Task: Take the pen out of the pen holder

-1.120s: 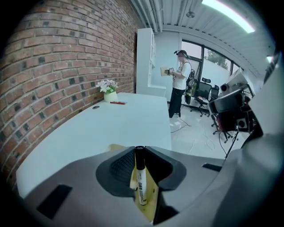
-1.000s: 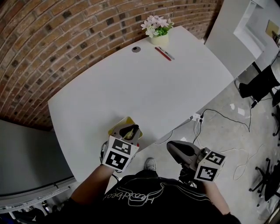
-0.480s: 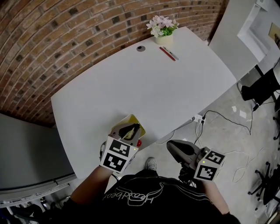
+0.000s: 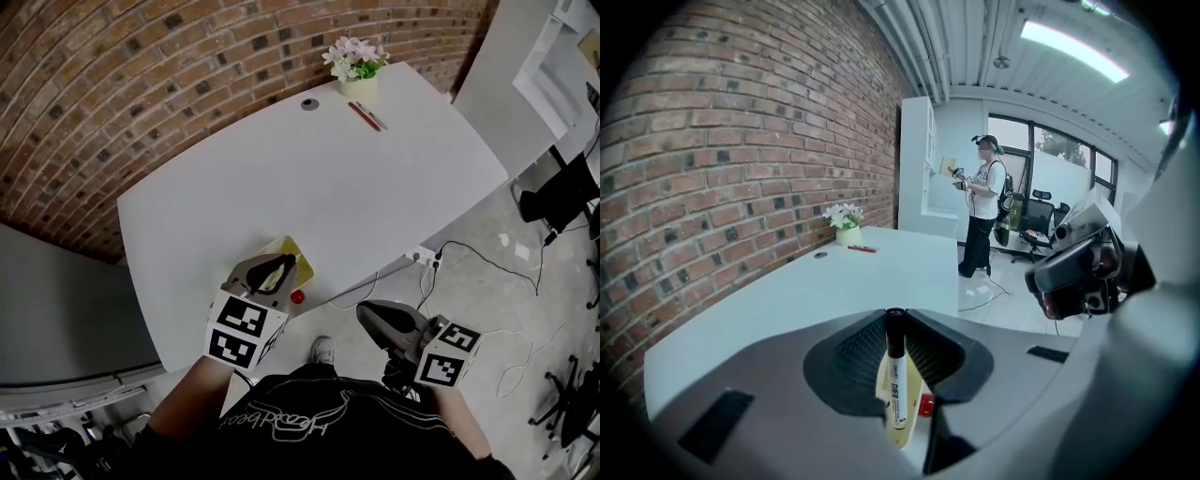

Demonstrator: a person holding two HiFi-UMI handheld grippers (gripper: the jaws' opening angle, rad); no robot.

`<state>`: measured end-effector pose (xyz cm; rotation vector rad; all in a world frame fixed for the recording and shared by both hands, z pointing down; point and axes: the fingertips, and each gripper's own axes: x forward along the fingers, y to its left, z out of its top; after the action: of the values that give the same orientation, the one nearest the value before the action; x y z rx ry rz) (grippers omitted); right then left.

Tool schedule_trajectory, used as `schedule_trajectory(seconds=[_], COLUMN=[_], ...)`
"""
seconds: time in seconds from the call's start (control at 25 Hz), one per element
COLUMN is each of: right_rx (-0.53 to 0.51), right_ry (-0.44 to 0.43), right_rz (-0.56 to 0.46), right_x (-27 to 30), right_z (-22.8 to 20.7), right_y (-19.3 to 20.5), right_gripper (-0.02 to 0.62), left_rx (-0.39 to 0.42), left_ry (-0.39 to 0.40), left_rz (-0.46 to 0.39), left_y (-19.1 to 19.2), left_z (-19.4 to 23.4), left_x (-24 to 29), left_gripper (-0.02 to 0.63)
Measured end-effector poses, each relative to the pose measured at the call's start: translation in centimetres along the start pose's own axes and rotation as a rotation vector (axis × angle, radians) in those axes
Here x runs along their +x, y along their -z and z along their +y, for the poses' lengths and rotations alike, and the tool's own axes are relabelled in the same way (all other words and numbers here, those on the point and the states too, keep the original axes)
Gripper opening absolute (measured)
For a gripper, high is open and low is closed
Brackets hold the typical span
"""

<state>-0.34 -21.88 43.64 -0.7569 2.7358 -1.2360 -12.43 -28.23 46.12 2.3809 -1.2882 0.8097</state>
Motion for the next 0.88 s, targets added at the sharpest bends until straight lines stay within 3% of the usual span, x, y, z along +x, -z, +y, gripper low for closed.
schedule_trajectory(seconds=[0.52, 0.88], right_rx=[-0.034, -0.081], right_ry=[-0.041, -0.07], right_rz=[0.025, 0.017], right_x=[-1.8, -3.2], right_z=[2.8, 5.1], right_y=[0.5, -0.4], right_gripper=[0.003, 0.003], left_rx=[-0.034, -0.126], left_ry=[-0.083, -0.026], left_rz=[-0.227, -0.345], left_y=[-5.5, -7.6], left_z=[-0.4, -3.0], left_x=[-6.3, -11.4], left_gripper=[0.069, 0.069])
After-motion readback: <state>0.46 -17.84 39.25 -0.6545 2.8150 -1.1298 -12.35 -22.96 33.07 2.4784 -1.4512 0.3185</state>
